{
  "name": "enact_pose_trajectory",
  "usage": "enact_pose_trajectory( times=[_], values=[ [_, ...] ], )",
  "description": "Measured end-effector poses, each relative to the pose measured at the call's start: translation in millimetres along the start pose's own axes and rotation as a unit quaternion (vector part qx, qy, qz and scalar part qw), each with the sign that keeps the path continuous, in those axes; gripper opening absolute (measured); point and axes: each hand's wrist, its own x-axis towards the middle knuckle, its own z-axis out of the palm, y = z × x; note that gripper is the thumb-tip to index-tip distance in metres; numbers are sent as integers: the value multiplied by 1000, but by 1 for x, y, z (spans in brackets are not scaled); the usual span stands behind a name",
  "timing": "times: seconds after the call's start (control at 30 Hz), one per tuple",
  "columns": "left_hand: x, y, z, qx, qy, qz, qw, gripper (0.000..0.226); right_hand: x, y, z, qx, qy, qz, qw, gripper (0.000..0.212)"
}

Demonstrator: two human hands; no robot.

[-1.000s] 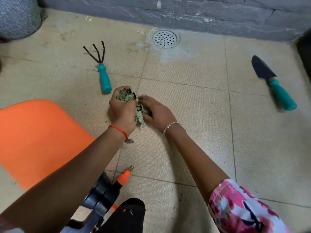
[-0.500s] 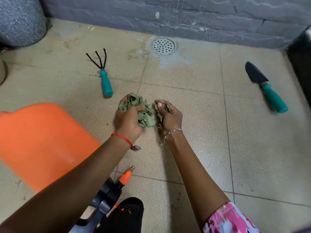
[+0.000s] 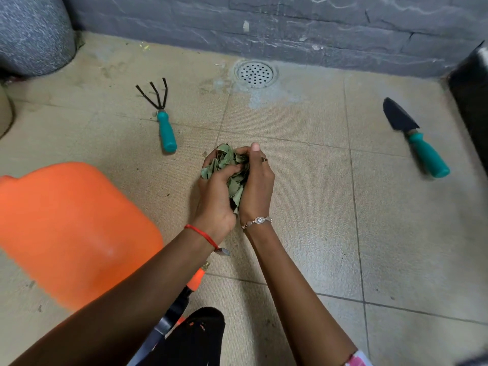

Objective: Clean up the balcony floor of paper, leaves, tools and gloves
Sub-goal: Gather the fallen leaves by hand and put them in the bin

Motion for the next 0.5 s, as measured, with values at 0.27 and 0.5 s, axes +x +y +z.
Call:
enact_pose_trajectory(
  times=[0.27, 0.5],
  values=[
    [-27, -28, -13, -9, 27, 19, 999, 41, -30, 10, -25, 69, 20, 85, 994, 30],
    [-29, -43, -23, 10, 54, 25, 998, 39, -35, 34, -33, 24, -20, 32, 999, 29]
  ],
)
